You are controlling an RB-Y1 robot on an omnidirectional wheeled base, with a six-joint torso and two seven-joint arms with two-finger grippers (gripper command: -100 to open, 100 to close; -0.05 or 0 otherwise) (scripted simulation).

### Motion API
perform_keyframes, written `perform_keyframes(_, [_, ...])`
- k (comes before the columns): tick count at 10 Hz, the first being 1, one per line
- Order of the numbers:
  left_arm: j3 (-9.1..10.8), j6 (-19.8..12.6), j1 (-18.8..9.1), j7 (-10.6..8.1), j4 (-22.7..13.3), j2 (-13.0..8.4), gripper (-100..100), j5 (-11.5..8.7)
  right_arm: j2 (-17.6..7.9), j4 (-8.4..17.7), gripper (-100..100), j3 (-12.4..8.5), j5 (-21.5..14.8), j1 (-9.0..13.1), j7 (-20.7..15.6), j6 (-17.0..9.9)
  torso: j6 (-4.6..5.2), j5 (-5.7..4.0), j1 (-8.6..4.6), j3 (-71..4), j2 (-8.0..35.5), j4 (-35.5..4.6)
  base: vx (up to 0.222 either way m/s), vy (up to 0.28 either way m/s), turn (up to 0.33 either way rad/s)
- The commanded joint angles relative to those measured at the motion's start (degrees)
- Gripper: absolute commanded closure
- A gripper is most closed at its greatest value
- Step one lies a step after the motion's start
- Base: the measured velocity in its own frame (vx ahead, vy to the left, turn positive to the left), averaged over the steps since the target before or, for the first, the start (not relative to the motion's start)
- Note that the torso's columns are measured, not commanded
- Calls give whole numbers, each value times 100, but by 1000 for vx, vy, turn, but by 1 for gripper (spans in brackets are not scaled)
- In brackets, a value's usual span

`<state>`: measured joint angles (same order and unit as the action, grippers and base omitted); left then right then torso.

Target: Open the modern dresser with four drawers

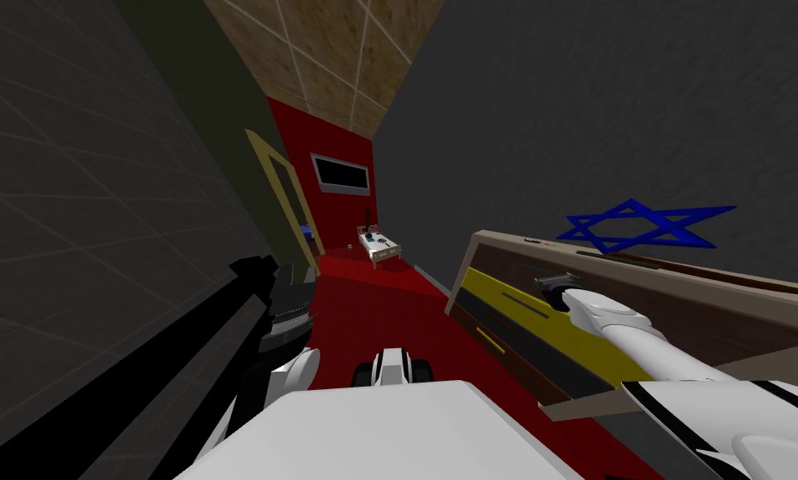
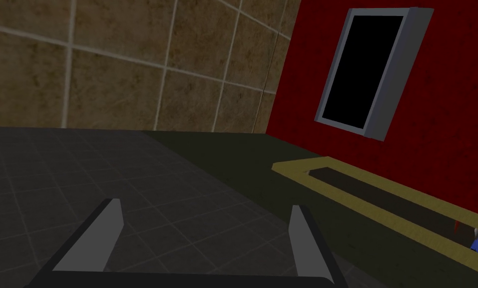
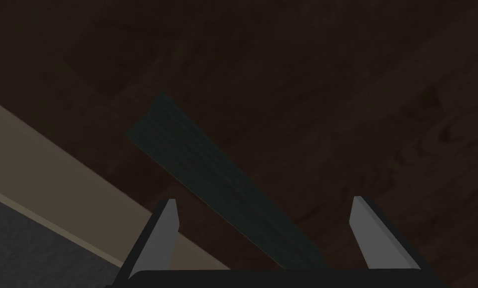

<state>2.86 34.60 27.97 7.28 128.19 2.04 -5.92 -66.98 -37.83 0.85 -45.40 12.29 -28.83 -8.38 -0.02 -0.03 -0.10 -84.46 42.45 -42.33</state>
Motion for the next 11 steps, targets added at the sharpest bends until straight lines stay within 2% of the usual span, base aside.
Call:
perform_keyframes(1, [0, 0, 1, 0, 0, 0, 0, 0, 40, -19, -100, -63, 322, 47, -398, -233, 7, 3, 11, -6, -11, 2, -90, -45, 106])
perform_keyframes(4, [0, 0, 1, 0, 0, 0, 0, 0, 70, -33, -100, -107, 533, 78, -701, -379, -1, 4, 9, -14, -20, 6, -72, -45, 106])
perform_keyframes(5, [0, 0, 1, 0, 0, 0, 0, 0, 100, -48, -100, -150, 745, 109, -919, -525, 3, 2, 7, -15, -25, 7, -74, -56, 166])
perform_keyframes(6, [0, 0, 1, 0, 0, 0, 0, 0, 100, -48, -100, -150, 745, 109, -969, -525, -1, 1, 6, -13, -19, 6, -73, -46, 82])
perform_keyframes(9, [0, 0, 1, 0, 0, 0, 0, 0, 160, -76, -100, -238, 1168, 170, -1450, -817, 4, 4, 13, -9, -16, 4, -79, -41, 113])
perform_keyframes(10, [0, 0, 1, 0, 0, 0, 0, 0, 160, -76, -100, -238, 1168, 170, -1503, -817, -1, 3, 9, -11, -17, 5, -72, -35, 80])
perform_keyframes(11, [0, 0, 1, 0, 0, 0, 0, 0, 190, -90, -100, -281, 1380, 201, -1719, -964, 5, 3, 11, -12, -19, 5, -92, -36, 159])
